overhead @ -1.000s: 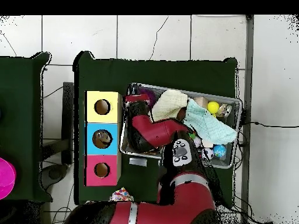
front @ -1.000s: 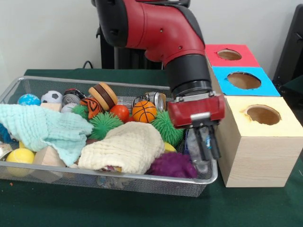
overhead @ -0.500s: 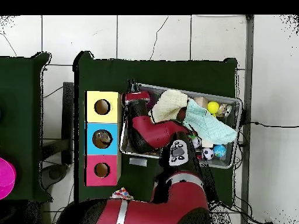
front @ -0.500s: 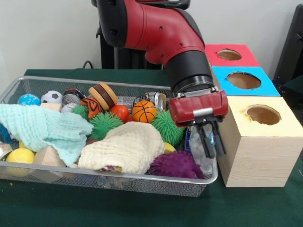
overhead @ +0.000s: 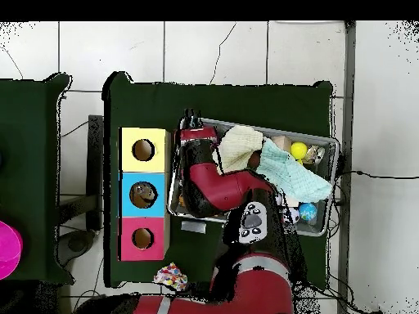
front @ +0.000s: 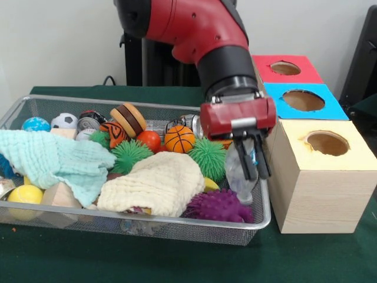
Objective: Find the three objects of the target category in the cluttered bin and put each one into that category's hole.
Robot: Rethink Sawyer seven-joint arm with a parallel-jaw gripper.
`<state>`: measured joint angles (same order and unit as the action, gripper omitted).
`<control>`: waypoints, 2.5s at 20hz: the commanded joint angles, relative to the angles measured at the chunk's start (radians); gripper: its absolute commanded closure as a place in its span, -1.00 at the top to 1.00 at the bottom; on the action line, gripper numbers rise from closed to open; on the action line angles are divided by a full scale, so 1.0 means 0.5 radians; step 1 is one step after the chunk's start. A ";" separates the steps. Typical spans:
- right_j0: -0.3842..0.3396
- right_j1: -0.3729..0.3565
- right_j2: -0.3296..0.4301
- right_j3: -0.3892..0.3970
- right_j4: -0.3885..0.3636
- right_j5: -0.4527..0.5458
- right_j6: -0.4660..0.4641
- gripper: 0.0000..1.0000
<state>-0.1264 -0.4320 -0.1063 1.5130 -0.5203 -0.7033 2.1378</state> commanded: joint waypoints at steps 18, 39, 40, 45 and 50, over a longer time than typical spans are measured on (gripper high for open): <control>-0.030 -0.424 0.122 0.377 -0.246 -0.031 0.314 -1.00; 0.436 -0.345 -0.373 0.826 0.614 -0.380 0.110 -1.00; 0.448 -0.341 -0.384 0.838 0.625 -0.394 0.118 -1.00; 0.523 -0.317 -0.450 0.877 0.737 -0.426 0.115 -1.00; 0.615 -0.276 -0.520 0.915 0.849 -0.501 0.096 -1.00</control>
<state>0.1497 -0.6330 -0.3285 1.8813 -0.1930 -0.8526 2.1378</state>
